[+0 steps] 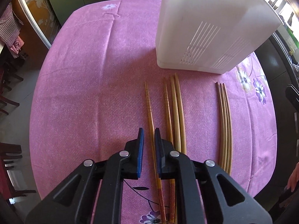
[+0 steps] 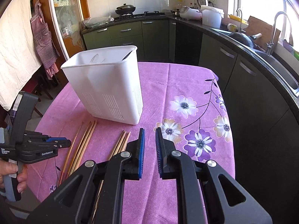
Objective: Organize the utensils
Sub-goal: 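Move both grippers back down to the loose wooden chopsticks, then grasp one wooden chopstick with the left gripper while the right grasps another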
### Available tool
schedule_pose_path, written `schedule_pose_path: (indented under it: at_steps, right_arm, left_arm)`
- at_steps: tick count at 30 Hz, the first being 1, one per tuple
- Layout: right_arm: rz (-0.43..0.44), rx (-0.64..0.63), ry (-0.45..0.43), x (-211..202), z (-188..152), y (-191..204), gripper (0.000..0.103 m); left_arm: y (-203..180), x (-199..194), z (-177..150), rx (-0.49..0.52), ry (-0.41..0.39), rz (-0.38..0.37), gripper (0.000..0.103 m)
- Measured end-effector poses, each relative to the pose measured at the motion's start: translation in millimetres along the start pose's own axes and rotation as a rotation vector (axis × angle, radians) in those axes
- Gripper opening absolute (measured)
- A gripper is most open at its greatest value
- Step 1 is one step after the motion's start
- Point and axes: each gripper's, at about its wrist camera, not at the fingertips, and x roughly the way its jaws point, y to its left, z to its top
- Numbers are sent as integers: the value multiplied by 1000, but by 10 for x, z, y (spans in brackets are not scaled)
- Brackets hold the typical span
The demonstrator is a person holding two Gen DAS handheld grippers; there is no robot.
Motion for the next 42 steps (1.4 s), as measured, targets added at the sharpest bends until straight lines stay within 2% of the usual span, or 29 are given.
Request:
schedule_pose_path:
  at_steps: [4, 10, 15, 17, 26, 31, 35, 42]
  right_arm:
    - [2, -24, 30, 90, -24, 46, 12]
    - [2, -35, 59, 184, -44, 75, 12]
    - [26, -22, 113, 267, -59, 47, 12]
    - [49, -9, 148, 329, -80, 33, 19]
    - [171, 60, 323, 768, -224, 105, 19]
    - [187, 75, 362, 908, -205, 198, 17]
    - [182, 79, 386, 985, -181, 248, 14]
    - [191, 77, 403, 1048, -149, 395, 14]
  left_arm:
    - [-14, 69, -16, -4, 31, -9, 11]
    - [-73, 115, -6, 4, 38, 4, 11]
    - [-48, 138, 30, 14, 50, -6, 7]
    - [-17, 129, 44, 8, 45, -6, 6]
    - [235, -336, 3, -46, -120, -55, 6]
    - [246, -588, -92, -38, -197, -63, 6]
    - [260, -798, -213, -19, -273, -40, 6]
    - [249, -922, -219, -2, -313, -40, 6]
